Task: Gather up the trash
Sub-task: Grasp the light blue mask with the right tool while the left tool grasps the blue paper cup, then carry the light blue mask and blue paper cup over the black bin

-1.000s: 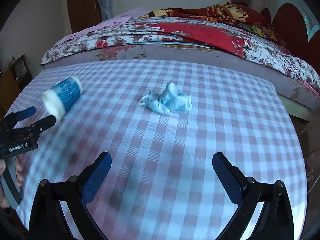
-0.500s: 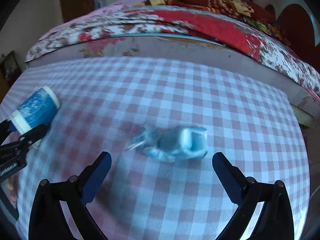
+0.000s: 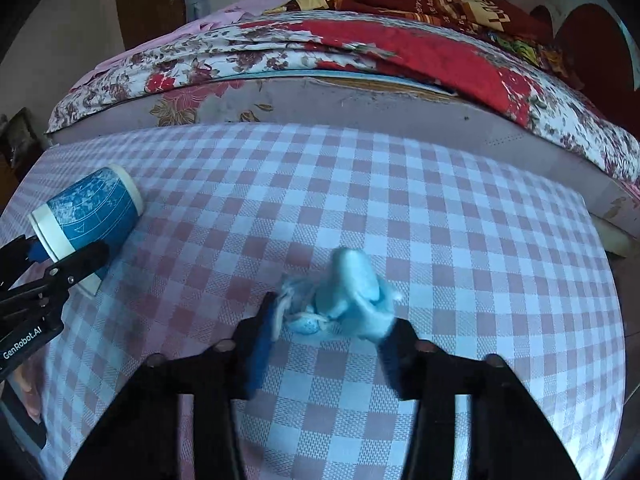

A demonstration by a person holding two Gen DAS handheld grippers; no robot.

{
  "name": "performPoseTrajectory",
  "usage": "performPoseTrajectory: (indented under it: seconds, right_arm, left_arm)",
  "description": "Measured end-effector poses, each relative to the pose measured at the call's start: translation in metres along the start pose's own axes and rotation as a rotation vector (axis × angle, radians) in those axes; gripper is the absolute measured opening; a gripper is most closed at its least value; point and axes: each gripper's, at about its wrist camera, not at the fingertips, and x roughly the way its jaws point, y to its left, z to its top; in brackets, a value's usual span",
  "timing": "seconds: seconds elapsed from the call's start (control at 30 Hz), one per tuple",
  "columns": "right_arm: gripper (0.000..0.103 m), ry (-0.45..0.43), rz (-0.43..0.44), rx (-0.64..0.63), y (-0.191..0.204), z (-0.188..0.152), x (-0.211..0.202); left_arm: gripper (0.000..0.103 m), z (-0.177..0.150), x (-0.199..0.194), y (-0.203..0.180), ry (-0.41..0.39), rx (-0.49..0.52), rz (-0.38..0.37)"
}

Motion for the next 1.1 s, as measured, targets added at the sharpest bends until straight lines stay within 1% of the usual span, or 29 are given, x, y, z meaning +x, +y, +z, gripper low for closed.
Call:
performPoseTrajectory:
  seconds: [0.1, 0.17, 0.27, 0.47, 0.73, 0.97, 1.1]
  right_arm:
    - [0.04, 0.0, 0.024, 0.001, 0.002, 0.005, 0.003]
    - [0.039, 0.003, 0.044, 0.013, 0.002, 0.008, 0.003]
    - [0.038, -0.002, 0.053, 0.008, 0.007, 0.009, 0.003]
    - [0.038, -0.034, 0.062, 0.005, 0.012, 0.01, -0.006]
    - [0.038, -0.077, 0.072, -0.012, 0.019, 0.014, -0.028]
    - [0.038, -0.096, 0.078, -0.011, 0.017, 0.005, -0.054]
    - [0.038, -0.115, 0.085, -0.014, 0.017, -0.002, -0.072]
  left_arm:
    - [0.047, 0.0, -0.001, -0.001, -0.005, -0.005, -0.014]
    - [0.046, 0.0, -0.003, -0.006, -0.014, 0.016, -0.01]
    - [0.044, -0.001, -0.006, -0.011, -0.025, 0.037, -0.001]
    - [0.044, 0.001, -0.016, -0.008, -0.056, 0.01, -0.003]
    - [0.044, -0.007, -0.03, -0.006, -0.063, 0.003, 0.003]
    - [0.044, -0.019, -0.049, -0.011, -0.07, 0.023, 0.016]
    - [0.044, -0.023, -0.066, -0.016, -0.085, 0.03, 0.021]
